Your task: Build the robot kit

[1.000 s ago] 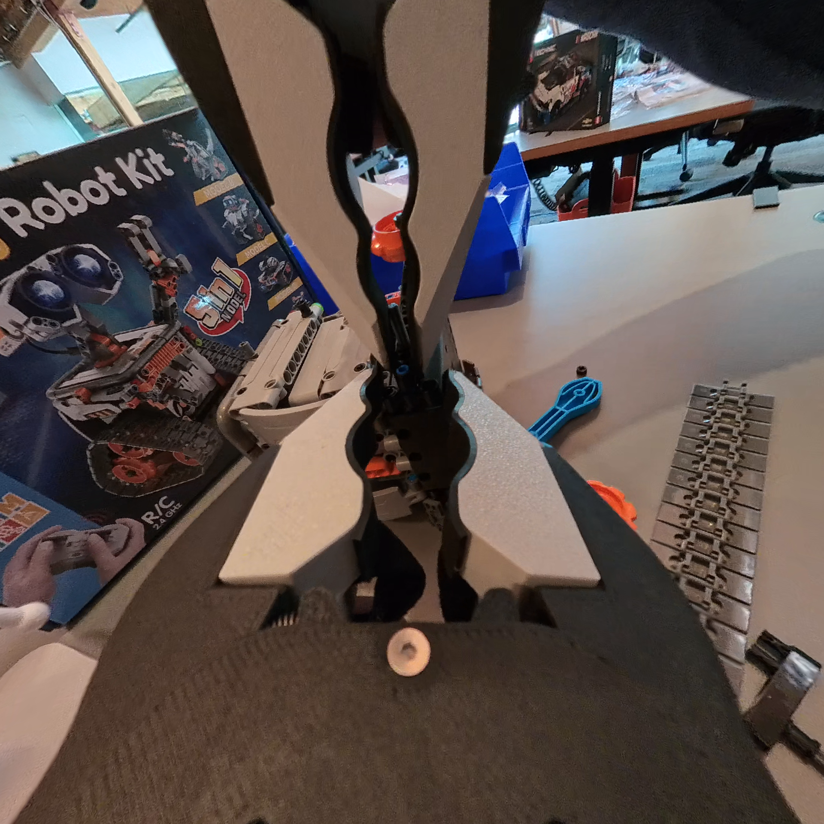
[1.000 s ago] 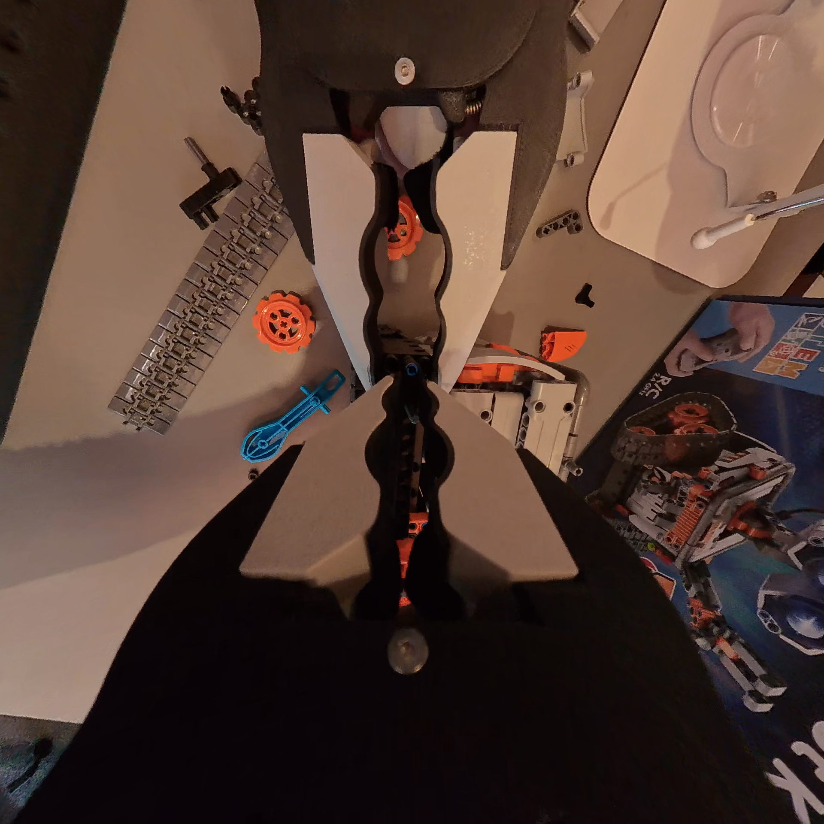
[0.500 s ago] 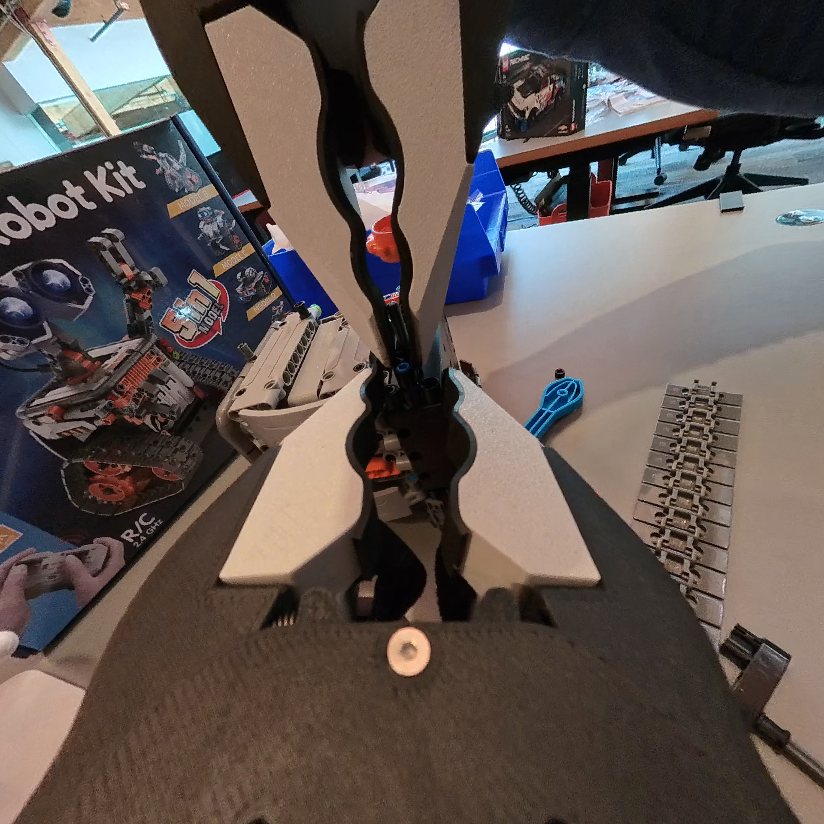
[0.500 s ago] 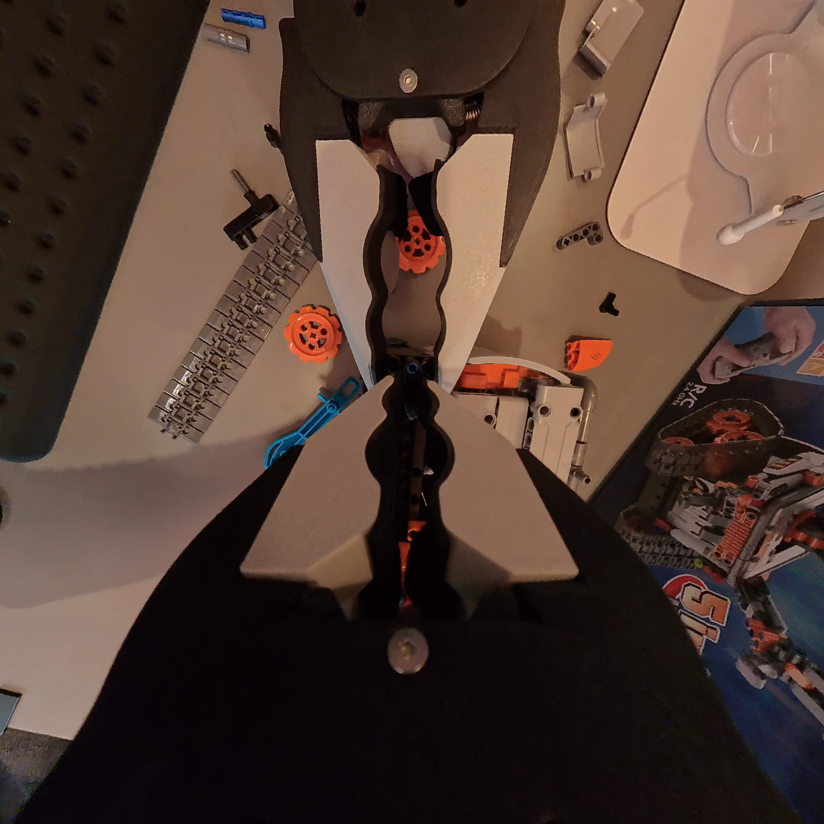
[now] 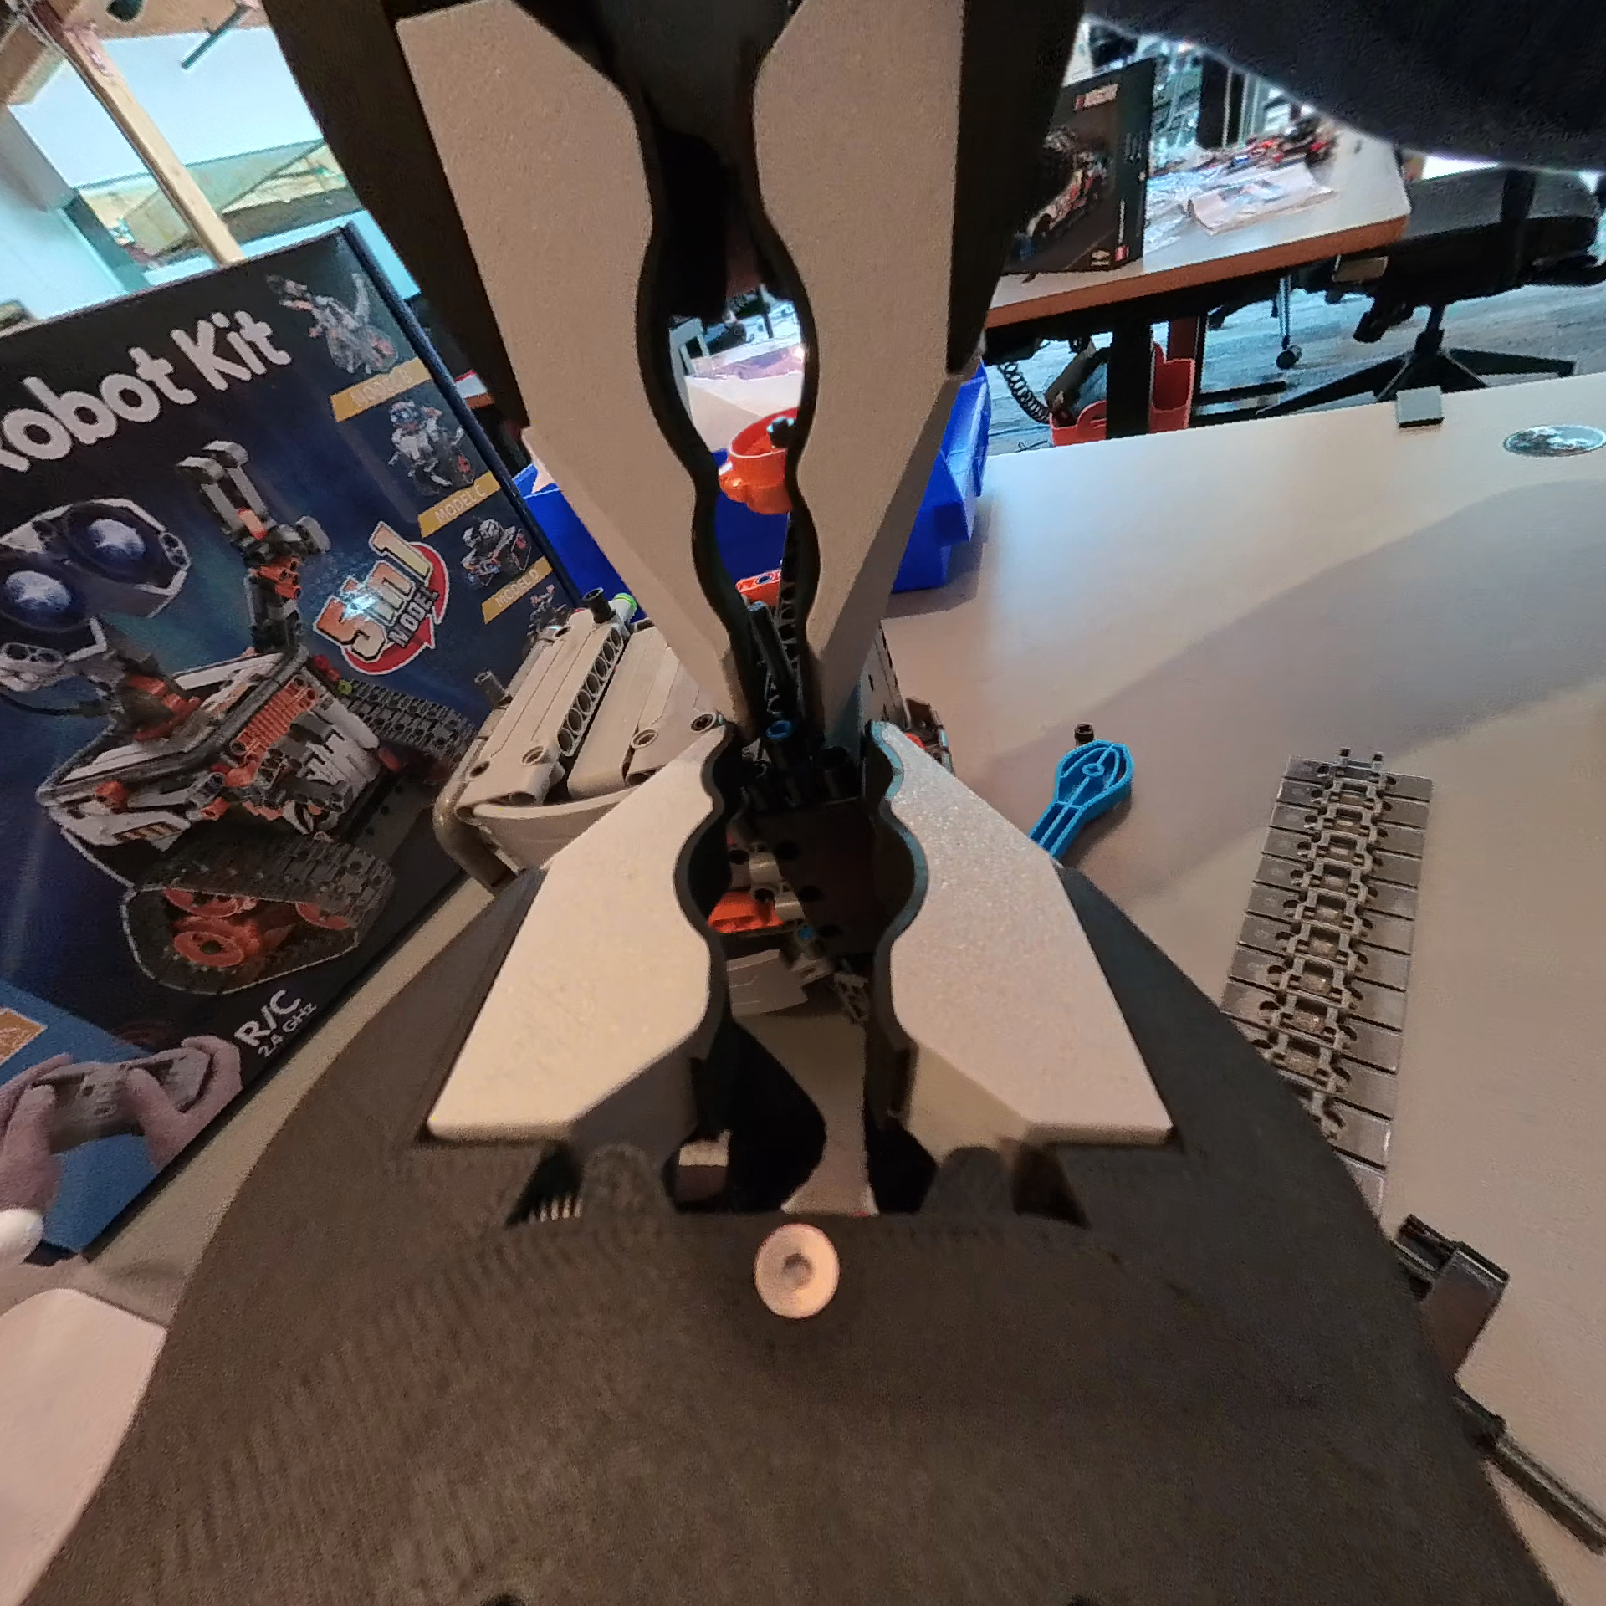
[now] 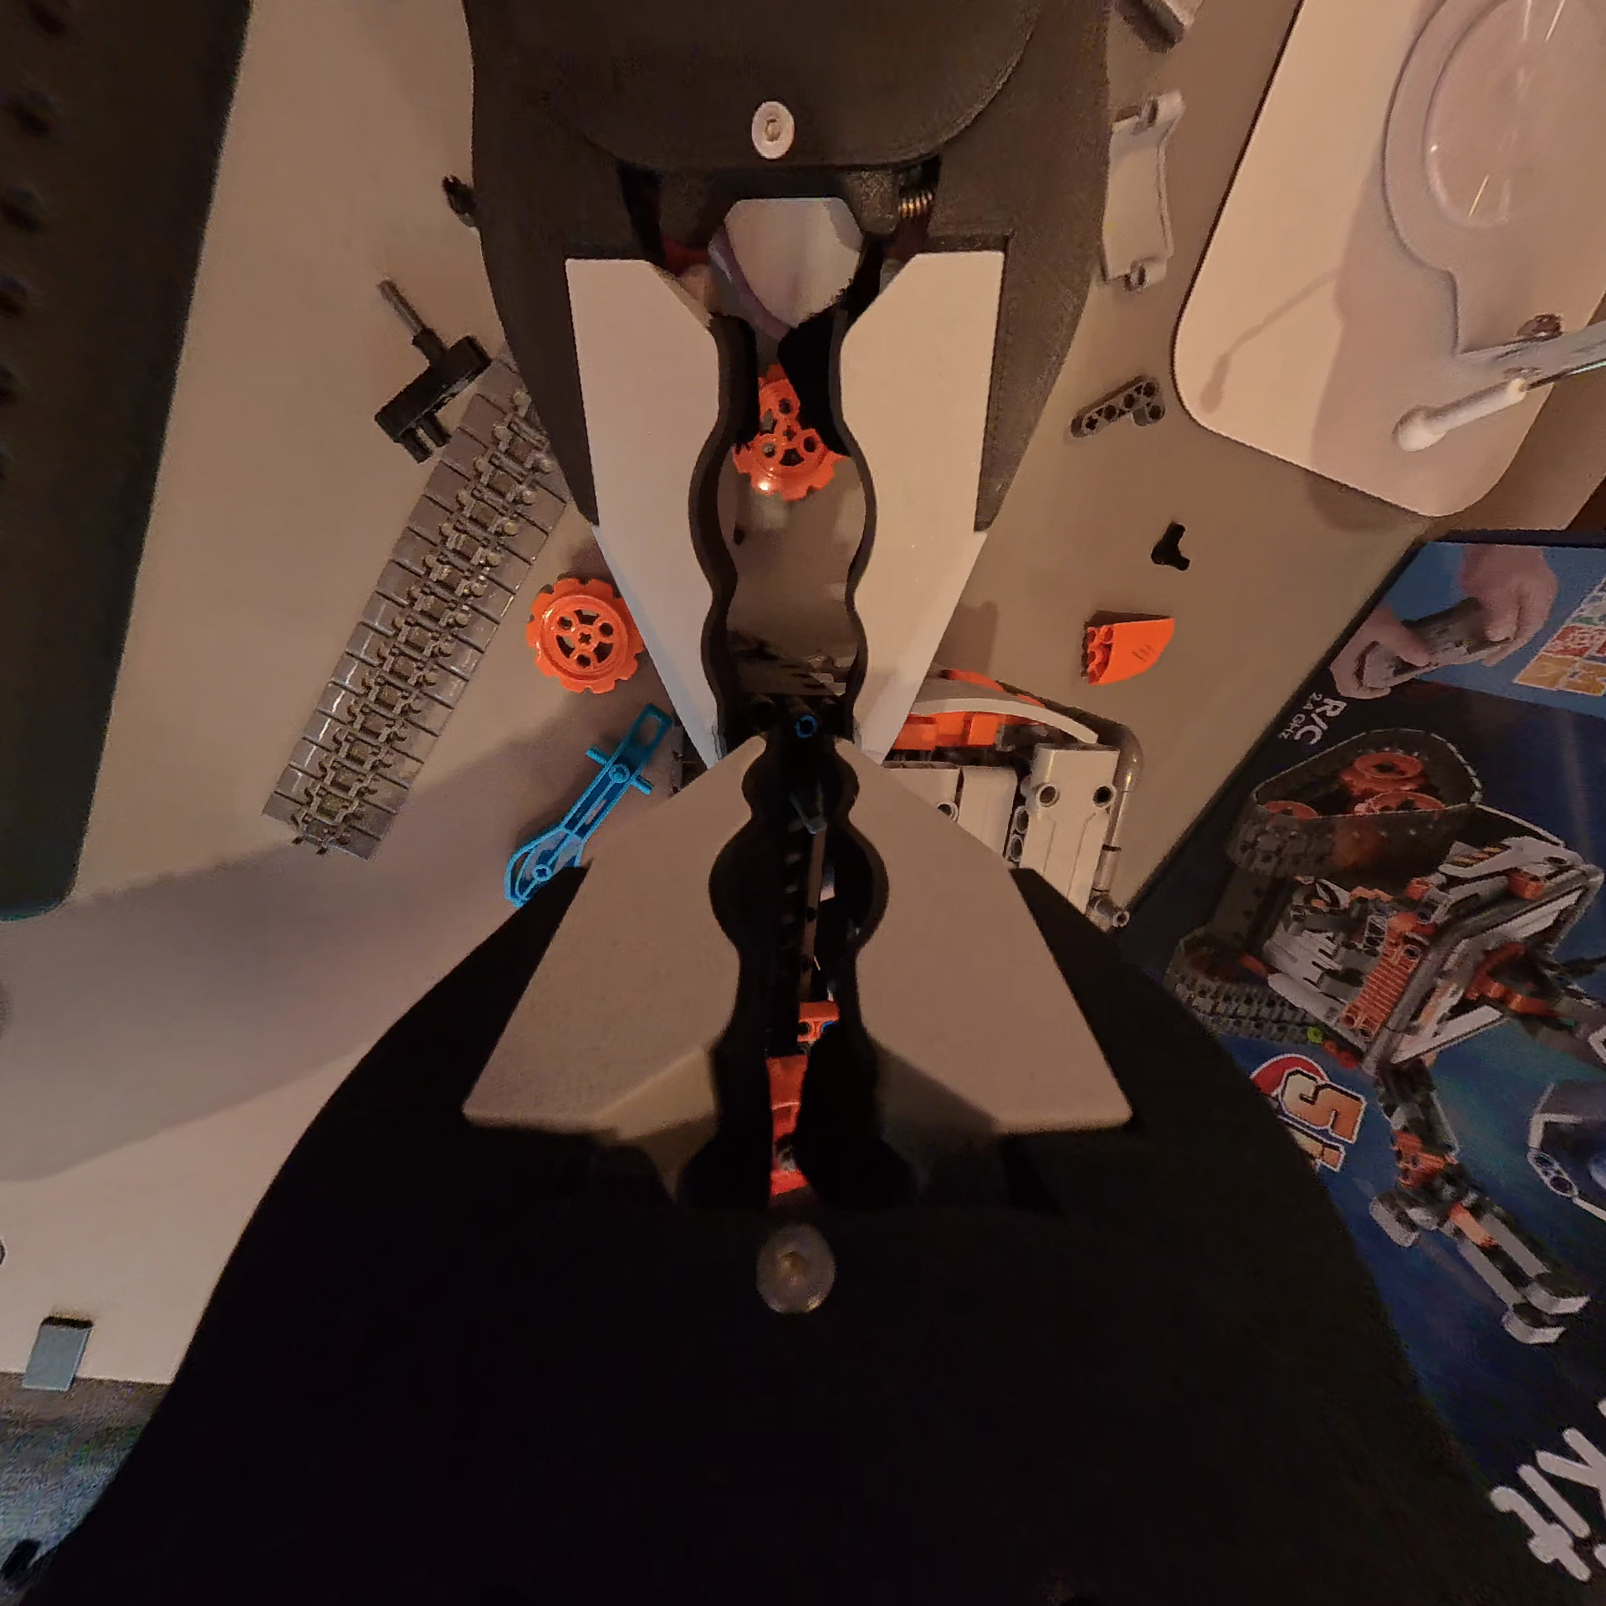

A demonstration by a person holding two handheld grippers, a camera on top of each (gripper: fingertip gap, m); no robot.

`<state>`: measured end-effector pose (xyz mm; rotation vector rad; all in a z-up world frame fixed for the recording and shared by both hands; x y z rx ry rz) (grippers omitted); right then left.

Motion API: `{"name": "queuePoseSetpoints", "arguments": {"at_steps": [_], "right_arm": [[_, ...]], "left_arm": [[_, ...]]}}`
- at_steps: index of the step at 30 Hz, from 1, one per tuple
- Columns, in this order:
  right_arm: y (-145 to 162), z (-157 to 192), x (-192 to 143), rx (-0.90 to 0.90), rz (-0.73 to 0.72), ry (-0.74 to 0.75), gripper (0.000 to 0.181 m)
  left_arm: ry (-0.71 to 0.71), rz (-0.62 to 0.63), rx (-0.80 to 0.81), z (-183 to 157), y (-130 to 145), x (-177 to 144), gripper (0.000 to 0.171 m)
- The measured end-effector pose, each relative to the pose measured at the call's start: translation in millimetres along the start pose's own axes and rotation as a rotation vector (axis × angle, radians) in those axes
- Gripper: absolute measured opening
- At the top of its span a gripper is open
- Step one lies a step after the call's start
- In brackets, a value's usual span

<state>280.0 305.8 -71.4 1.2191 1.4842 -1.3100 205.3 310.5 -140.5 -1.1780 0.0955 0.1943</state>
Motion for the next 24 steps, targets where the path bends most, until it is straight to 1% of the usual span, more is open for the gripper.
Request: {"name": "queuePoseSetpoints", "arguments": {"at_steps": [5, 9, 12, 16, 17, 19, 24], "right_arm": [[-2, -2, 1, 0.007, 0.006, 0.016, 0.005], [-2, 0, 2, -0.053, -0.002, 0.022, 0.002], [1, 1, 1, -0.062, -0.015, -0.003, 0.001], [6, 0, -1, -0.033, -0.061, -0.054, 0.002], [7, 0, -1, -0.025, -0.076, -0.061, 0.002], [10, 0, -5, -0.018, -0.096, -0.069, 0.002], [13, 0, -4, -0.004, -0.129, -0.072, 0.002]], "left_arm": [[-0.017, 0.005, -0.008, 1, 1, 0, 0.028], [-0.023, -0.001, -0.012, -1, 2, 0, 0.027], [-0.019, -0.010, 0.002, -3, 2, 1, 0.026], [-0.006, -0.026, -0.004, -5, 1, 2, 0.025], [-0.015, -0.017, 0.024, -5, 1, 3, 0.026], [-0.005, -0.047, -0.022, -5, -2, 3, 0.027], [-0.005, -0.040, -0.018, -5, -1, 3, 0.026]]}}
Point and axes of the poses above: each gripper's, where its closed fingertips meet, x out along the fingers, y out of its underside, z = x × y across the jaws, the point moved 8 cm from there along -x, back along the fingers, and after that the axes turned 6 degrees about x, right-handed, at the moved point
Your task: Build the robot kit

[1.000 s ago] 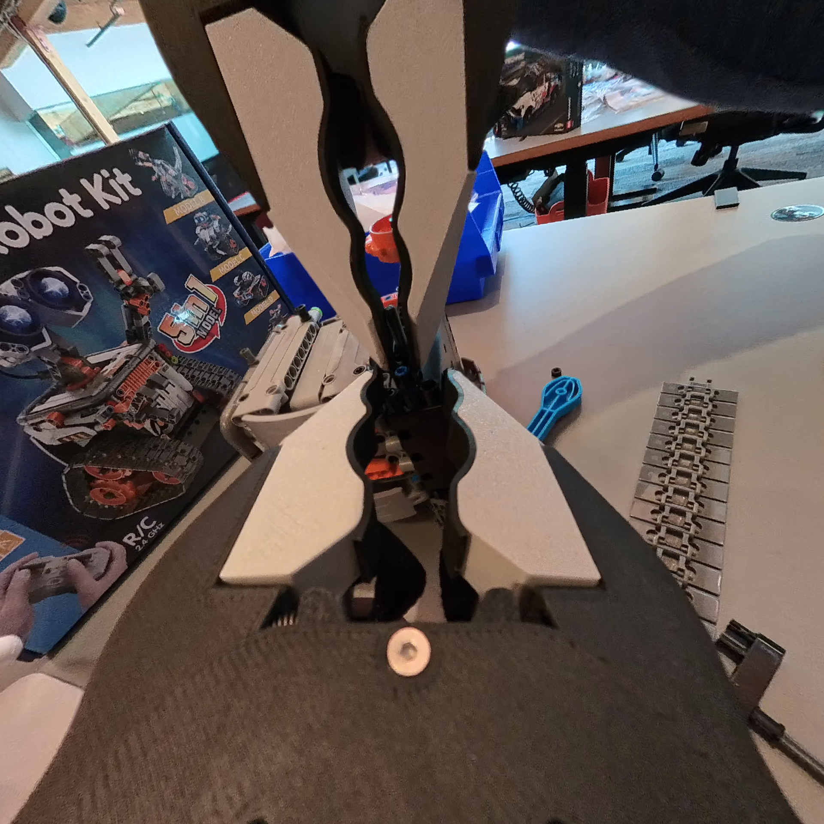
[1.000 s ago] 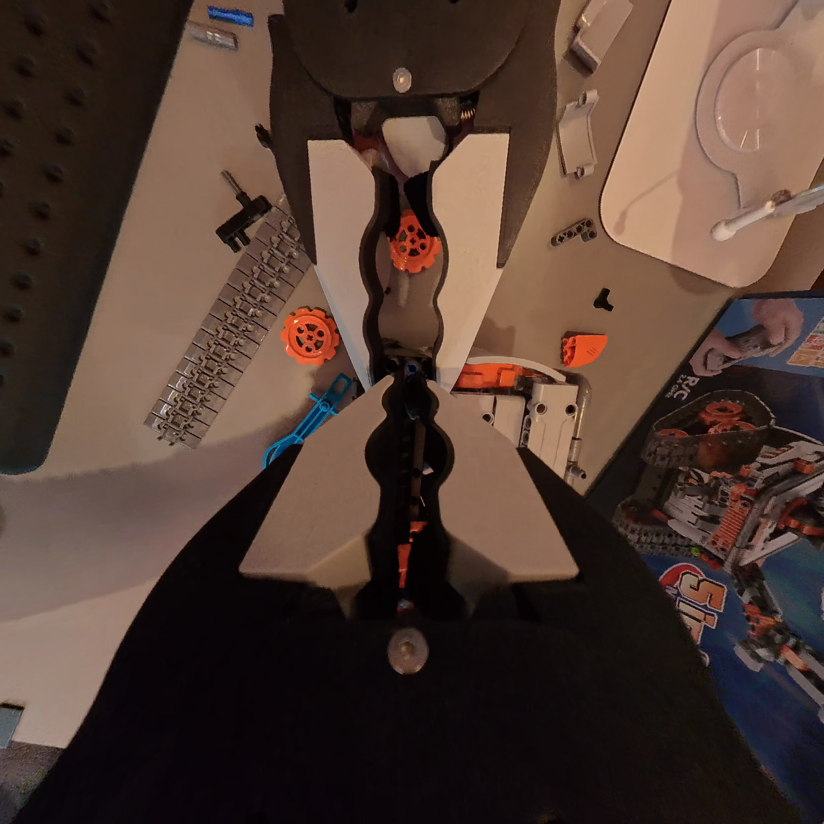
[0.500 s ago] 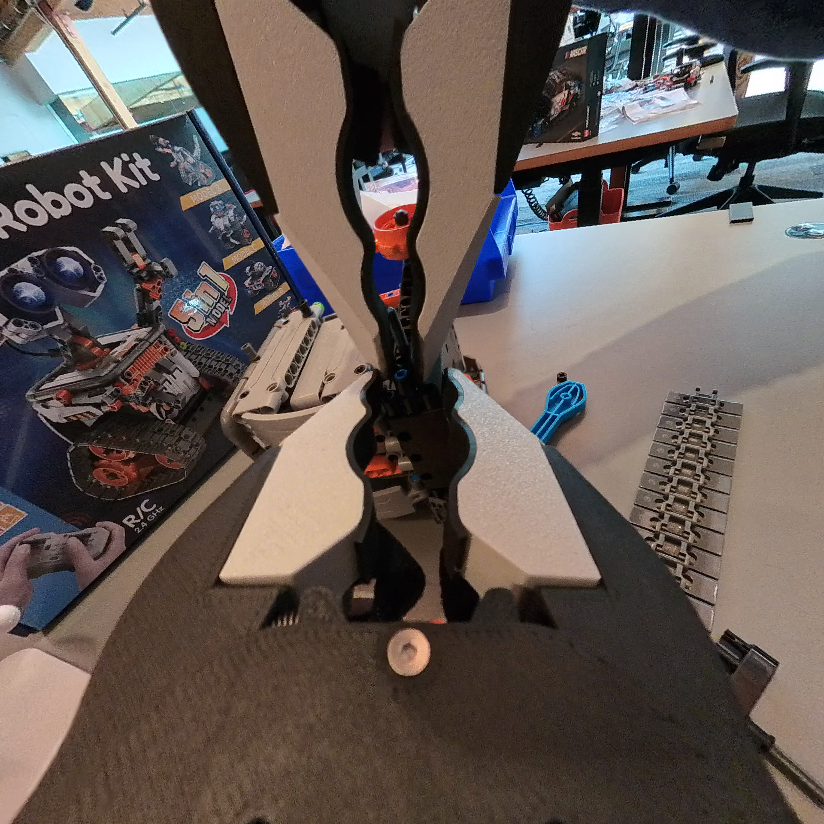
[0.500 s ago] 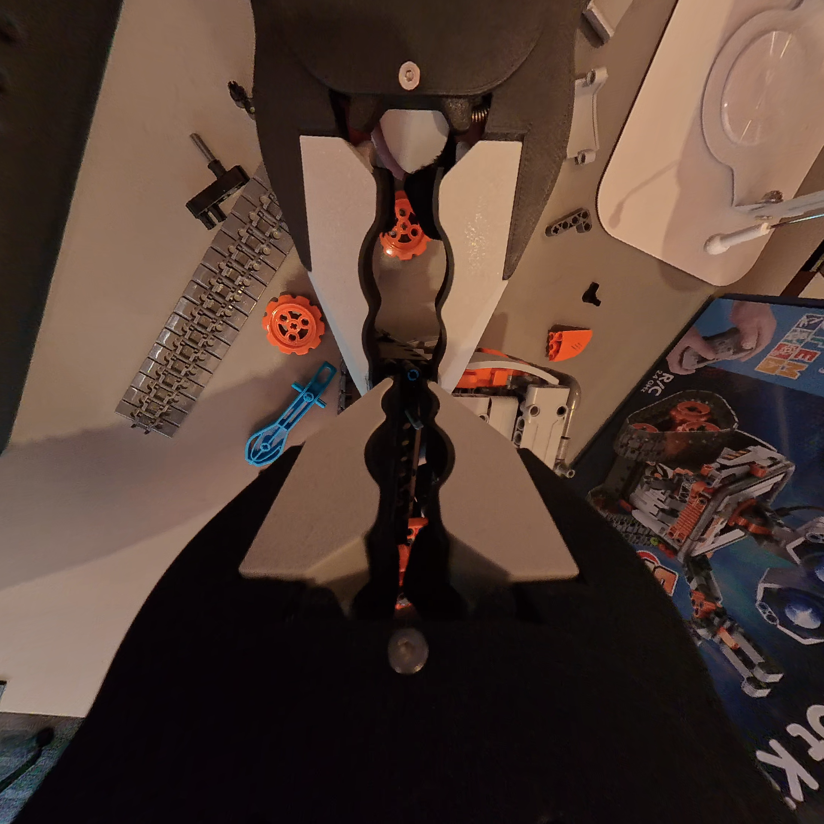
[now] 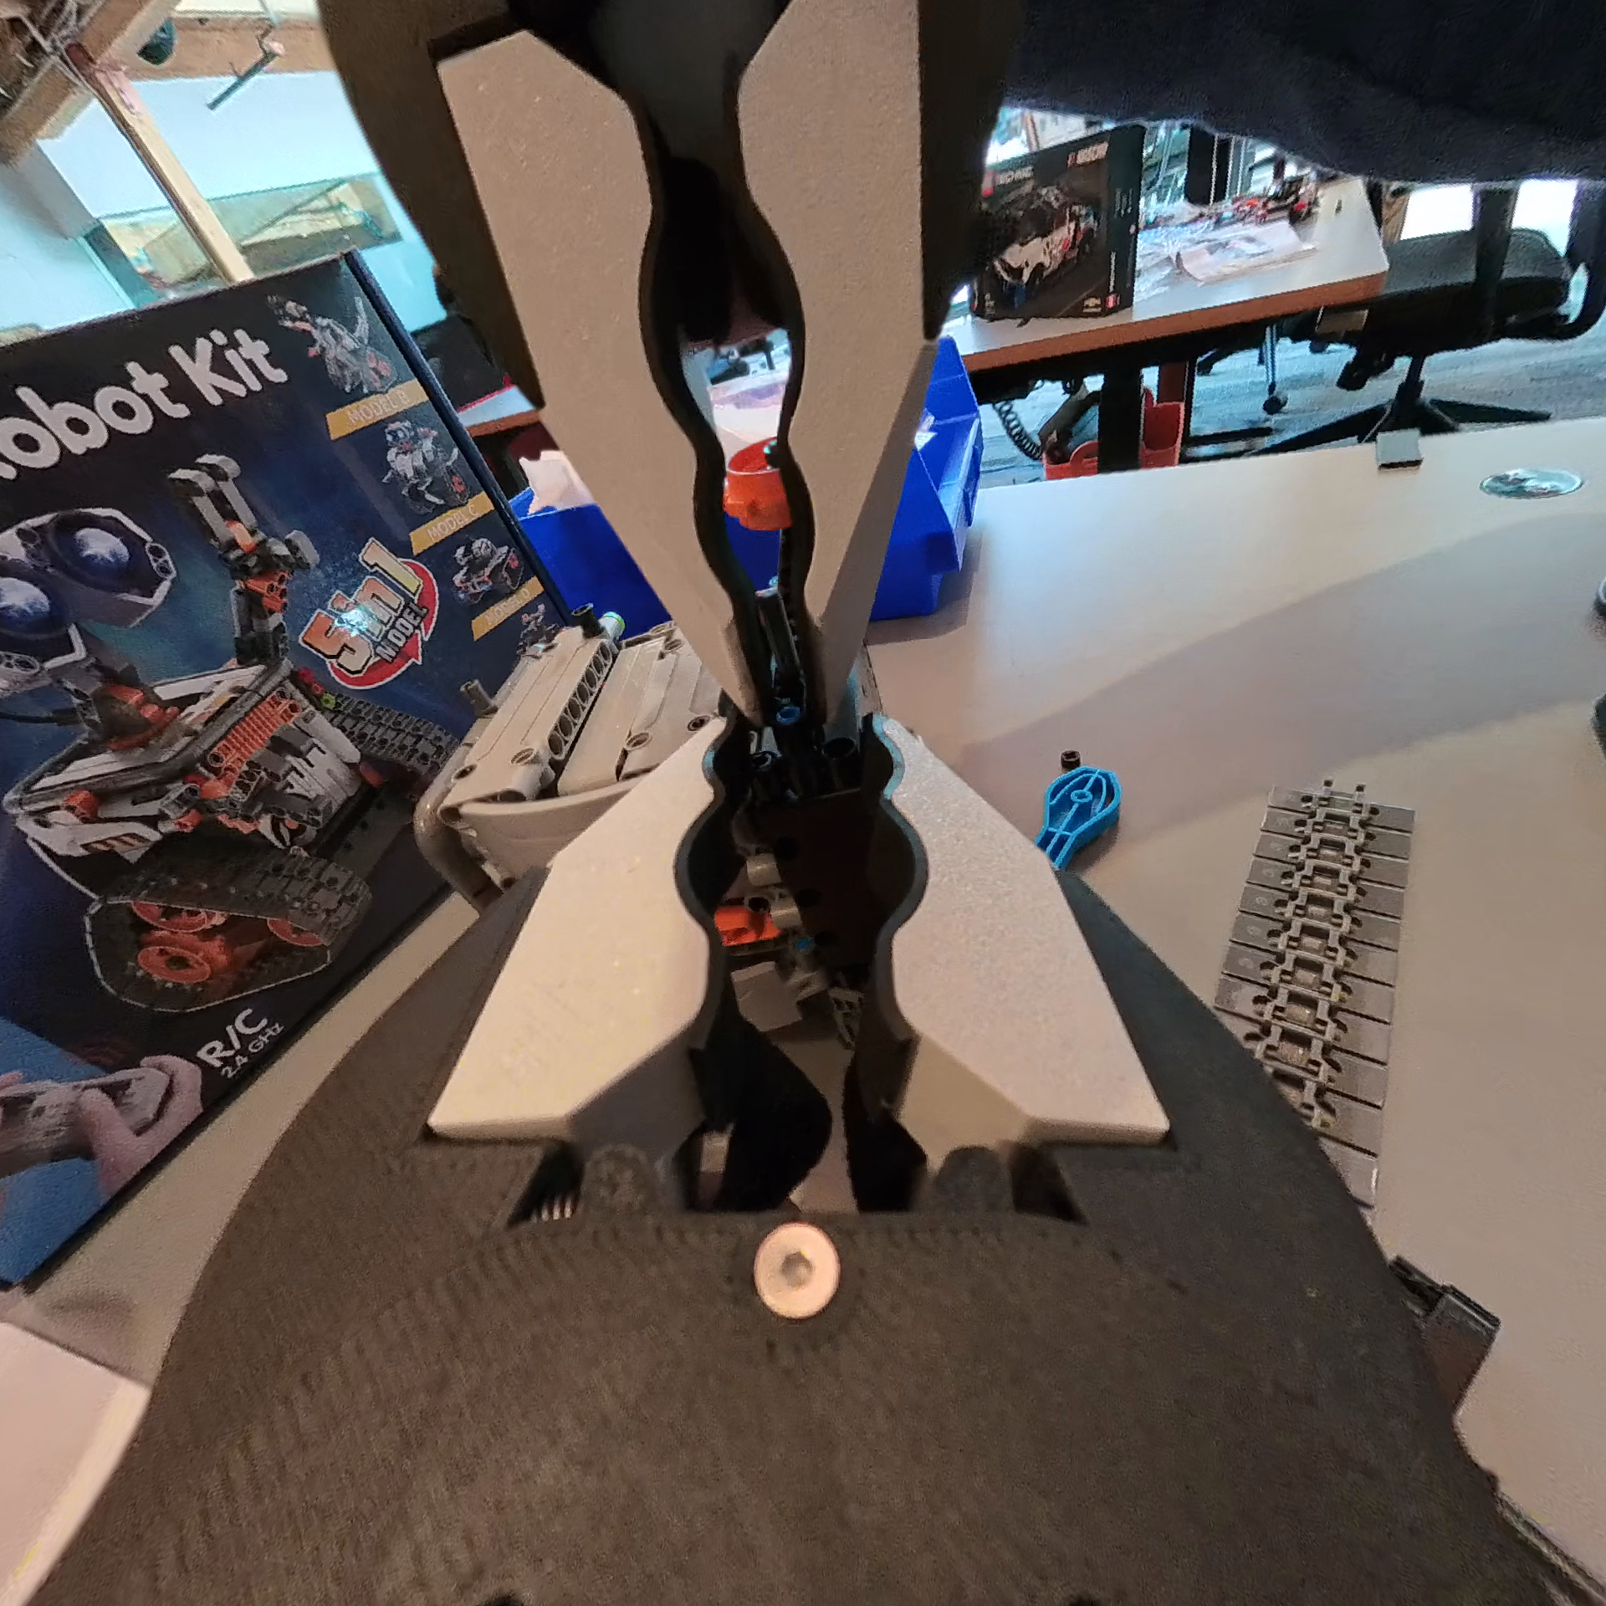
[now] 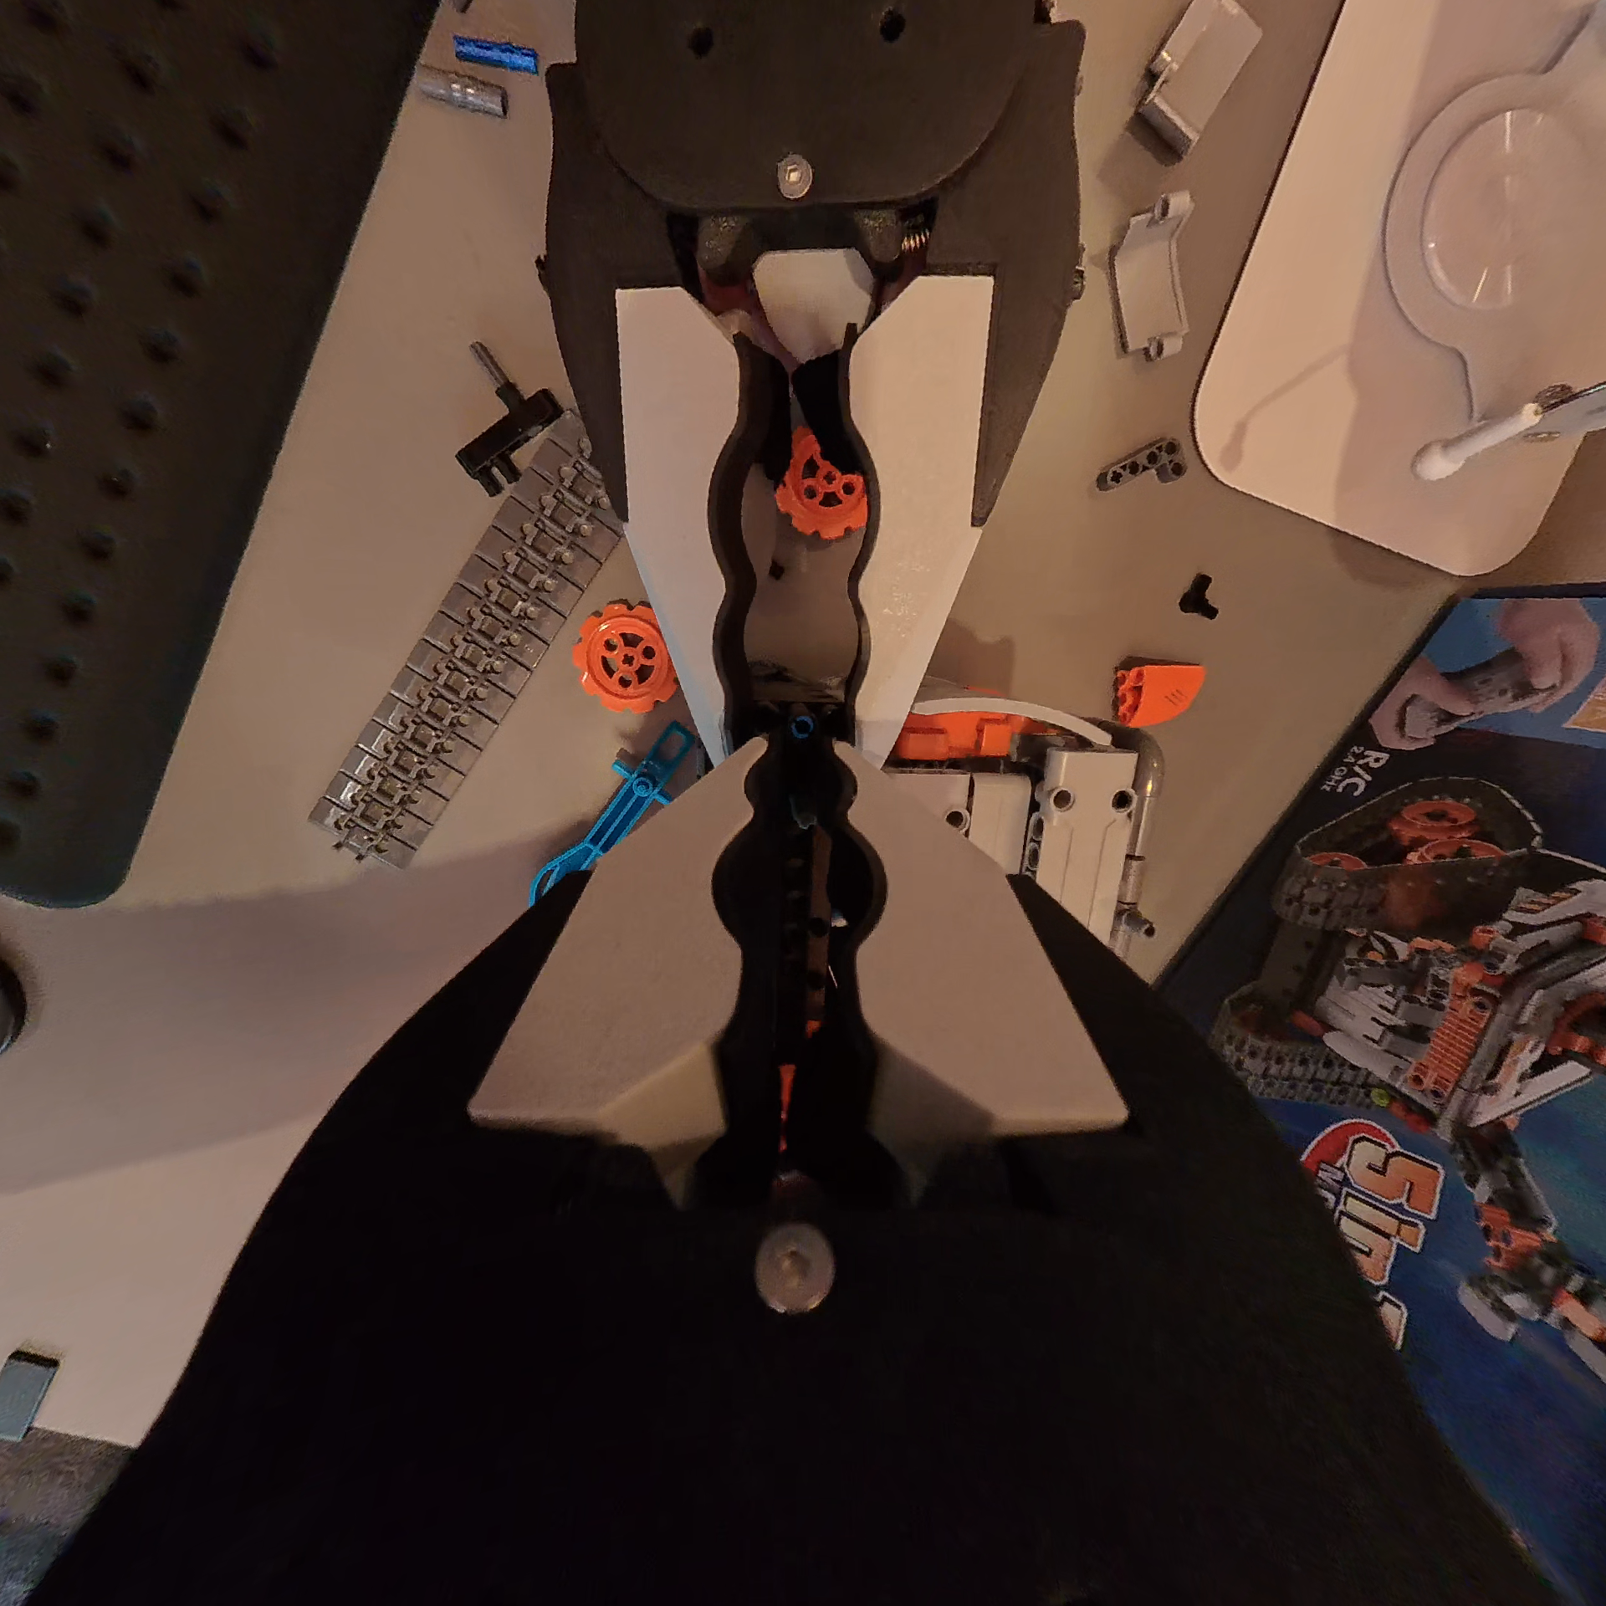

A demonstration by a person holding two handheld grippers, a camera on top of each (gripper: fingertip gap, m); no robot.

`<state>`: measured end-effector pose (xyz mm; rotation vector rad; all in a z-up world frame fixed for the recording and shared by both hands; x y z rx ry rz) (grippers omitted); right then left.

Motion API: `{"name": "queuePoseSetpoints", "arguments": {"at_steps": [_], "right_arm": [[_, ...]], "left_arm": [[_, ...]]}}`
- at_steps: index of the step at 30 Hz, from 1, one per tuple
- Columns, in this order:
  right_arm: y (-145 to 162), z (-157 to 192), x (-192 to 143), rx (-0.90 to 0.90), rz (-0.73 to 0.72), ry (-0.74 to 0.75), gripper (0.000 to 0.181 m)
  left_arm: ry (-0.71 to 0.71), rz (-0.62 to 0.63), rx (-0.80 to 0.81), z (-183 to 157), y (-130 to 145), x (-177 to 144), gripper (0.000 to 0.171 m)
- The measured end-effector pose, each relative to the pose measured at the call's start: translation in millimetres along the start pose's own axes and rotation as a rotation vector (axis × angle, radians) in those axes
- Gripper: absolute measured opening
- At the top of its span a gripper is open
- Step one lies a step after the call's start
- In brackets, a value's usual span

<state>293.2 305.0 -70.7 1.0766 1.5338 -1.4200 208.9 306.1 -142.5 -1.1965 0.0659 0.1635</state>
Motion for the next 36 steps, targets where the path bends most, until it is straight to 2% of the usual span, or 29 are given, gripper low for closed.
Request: {"name": "queuePoseSetpoints", "arguments": {"at_steps": [5, 10, 13, 17, 20, 24, 28, 30, 33, 36], "right_arm": [[-1, 2, -5, 0.006, -0.057, 0.017, 0.003], [-7, 3, -2, 0.030, -0.176, 0.044, 0.004], [-20, 10, 4, -0.016, -0.151, 0.196, 0.007], [-22, 25, 12, -0.078, -0.070, 0.372, 0.011], [-12, 32, 14, -0.078, -0.083, 0.497, 0.022], [-2, 37, 11, -0.054, -0.154, 0.621, 0.024], [0, 38, 25, -0.109, -0.064, 0.754, 0.024], [0, 38, 29, -0.129, -0.084, 0.803, 0.022], [-2, 39, 38, -0.192, -0.054, 0.917, 0.008], [-1, 35, 42, -0.172, -0.099, 0.977, 0.008]], "left_arm": [[-0.005, -0.007, 0.021, 1, -6, -5, 0.027], [-0.013, 0.020, 0.021, 4, -7, -21, 0.026], [-0.019, 0.034, 0.005, 7, -5, -31, 0.026], [0.012, 0.052, 0.016, 3, -3, -30, 0.026], [0.017, 0.073, 0.039, 1, -1, -30, 0.026], [0.021, 0.071, 0.021, 2, 1, -31, 0.026], [0.032, 0.066, 0.006, 3, 1, -31, 0.026], [0.026, 0.065, 0.006, 3, 2, -31, 0.026], [0.007, 0.061, -0.019, 7, 4, -32, 0.026], [-0.005, 0.057, -0.043, 12, 6, -32, 0.026]]}}
Point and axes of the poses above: each gripper's, where its closed fingertips meet, x out along the fingers, y out of its underside, z = x × y across the jaws, the point moved 8 cm from there along -x, back along the fingers, and after that the axes turned 6 degrees about x, right-handed, at the moved point
